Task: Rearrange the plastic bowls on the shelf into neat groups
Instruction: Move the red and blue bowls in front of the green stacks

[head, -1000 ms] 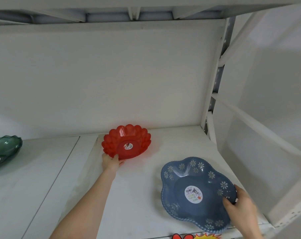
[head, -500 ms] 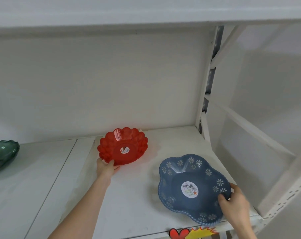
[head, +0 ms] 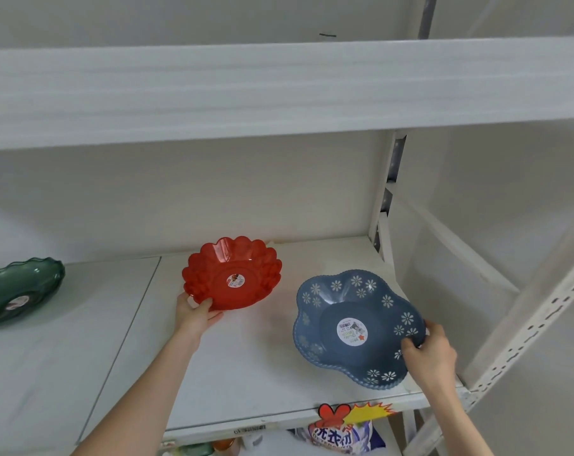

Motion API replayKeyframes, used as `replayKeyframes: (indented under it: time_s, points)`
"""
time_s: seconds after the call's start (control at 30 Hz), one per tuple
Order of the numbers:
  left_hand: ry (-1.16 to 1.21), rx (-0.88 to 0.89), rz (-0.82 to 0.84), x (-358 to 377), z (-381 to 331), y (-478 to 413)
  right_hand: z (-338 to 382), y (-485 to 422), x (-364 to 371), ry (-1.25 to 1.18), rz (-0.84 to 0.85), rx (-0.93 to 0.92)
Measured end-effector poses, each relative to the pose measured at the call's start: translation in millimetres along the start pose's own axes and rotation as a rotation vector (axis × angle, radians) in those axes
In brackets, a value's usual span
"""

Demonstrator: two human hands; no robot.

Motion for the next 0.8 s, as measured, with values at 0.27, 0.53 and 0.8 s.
replayKeyframes:
  time_s: [0.27,0.53,0.8]
  points:
    - [-0.056,-0.01,0.047,-65,-19,49,49,27,14,-0.037,0.027,-0.039]
    - [-0.08,-0.071,0.068,-162,-20,101,91,70,43,-0.029,0.085,-0.045]
    - [-0.044,-0.101,0.023,-290,-9,125,117,141,97,-0.042,0.088,-0.067]
Point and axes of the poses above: each hand's wrist, its own y-axis away from the middle knuckle, its own x-axis out of the palm, z = x × y, the point moved 6 cm from there along -y, towards the middle knuckle, and after that the axes turned 14 degrees about -y, right-handed, at the moved point
